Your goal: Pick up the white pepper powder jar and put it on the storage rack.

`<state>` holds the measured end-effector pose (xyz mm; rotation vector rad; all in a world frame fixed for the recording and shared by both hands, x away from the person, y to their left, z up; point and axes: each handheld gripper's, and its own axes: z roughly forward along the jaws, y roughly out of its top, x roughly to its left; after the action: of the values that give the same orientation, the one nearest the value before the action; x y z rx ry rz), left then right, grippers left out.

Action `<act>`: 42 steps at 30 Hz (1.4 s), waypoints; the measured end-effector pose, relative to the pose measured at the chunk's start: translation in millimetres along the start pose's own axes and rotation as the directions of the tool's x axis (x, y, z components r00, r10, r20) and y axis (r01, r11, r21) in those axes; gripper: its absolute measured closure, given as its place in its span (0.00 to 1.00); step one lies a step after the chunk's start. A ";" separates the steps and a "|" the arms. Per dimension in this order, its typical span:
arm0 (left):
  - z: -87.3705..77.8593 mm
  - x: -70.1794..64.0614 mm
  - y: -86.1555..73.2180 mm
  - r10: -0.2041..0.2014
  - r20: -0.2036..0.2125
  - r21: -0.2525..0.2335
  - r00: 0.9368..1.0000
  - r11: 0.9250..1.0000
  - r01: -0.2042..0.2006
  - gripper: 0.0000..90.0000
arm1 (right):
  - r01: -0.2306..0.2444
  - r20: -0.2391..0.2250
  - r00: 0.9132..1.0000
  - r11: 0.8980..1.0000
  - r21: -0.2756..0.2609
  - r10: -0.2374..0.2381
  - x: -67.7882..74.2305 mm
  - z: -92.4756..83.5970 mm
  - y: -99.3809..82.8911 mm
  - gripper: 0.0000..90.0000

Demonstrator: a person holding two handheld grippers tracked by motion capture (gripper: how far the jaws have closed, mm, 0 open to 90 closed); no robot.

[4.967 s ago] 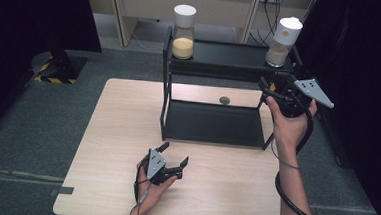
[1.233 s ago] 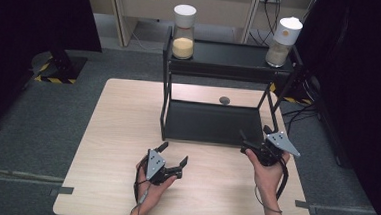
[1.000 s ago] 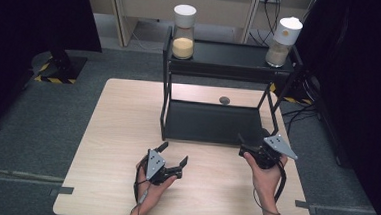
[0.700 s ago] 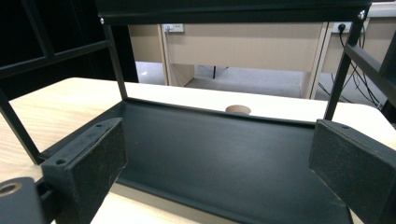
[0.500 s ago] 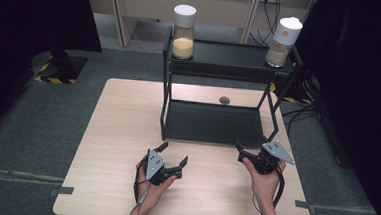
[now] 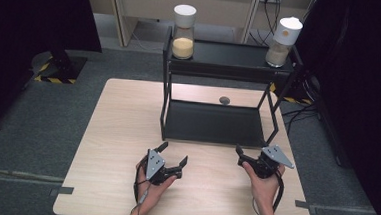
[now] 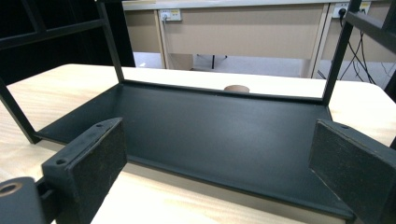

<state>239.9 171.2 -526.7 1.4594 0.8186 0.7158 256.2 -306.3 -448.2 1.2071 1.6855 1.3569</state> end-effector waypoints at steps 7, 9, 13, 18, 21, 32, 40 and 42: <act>0.2 0.0 0.4 0.001 0.000 0.002 1.000 1.000 -0.001 0.13 | -0.006 -0.001 1.000 1.000 0.015 0.006 0.1 0.6 -4.3 0.05; 0.2 0.1 0.4 0.000 0.000 0.002 1.000 1.000 0.000 0.13 | -0.005 -0.002 1.000 1.000 0.020 0.005 0.4 0.8 -6.0 0.05; 0.1 0.4 0.3 -0.003 0.000 0.002 1.000 1.000 0.003 0.13 | -0.005 -0.003 1.000 1.000 0.026 0.005 0.9 0.3 -8.6 0.05; 0.2 0.3 0.4 -0.004 0.000 0.002 1.000 1.000 0.004 0.13 | -0.005 -0.001 1.000 0.999 0.033 0.005 0.4 -1.0 -11.6 0.05; 0.3 0.4 0.4 -0.004 0.000 0.003 1.000 1.000 0.004 0.13 | -0.008 0.000 1.000 0.999 0.037 0.008 -0.3 -2.2 -13.5 0.05; 0.5 0.4 0.8 -0.004 0.001 0.005 1.000 1.000 0.004 0.13 | -0.017 0.003 1.000 0.999 0.048 0.017 -2.2 -7.4 -24.7 0.05; 0.1 1.8 0.3 -0.011 0.004 0.002 1.000 1.000 0.011 0.13 | -0.016 0.010 1.000 0.998 0.054 0.015 -1.7 -9.3 -33.8 0.05; 0.1 1.6 0.3 -0.009 0.004 0.002 1.000 1.000 0.009 0.13 | -0.014 0.010 1.000 0.998 0.054 0.013 -1.4 -10.0 -35.4 0.06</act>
<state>240.9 172.4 -526.4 1.4574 0.8232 0.7053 238.7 -312.6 -479.9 1.2563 1.7203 1.3187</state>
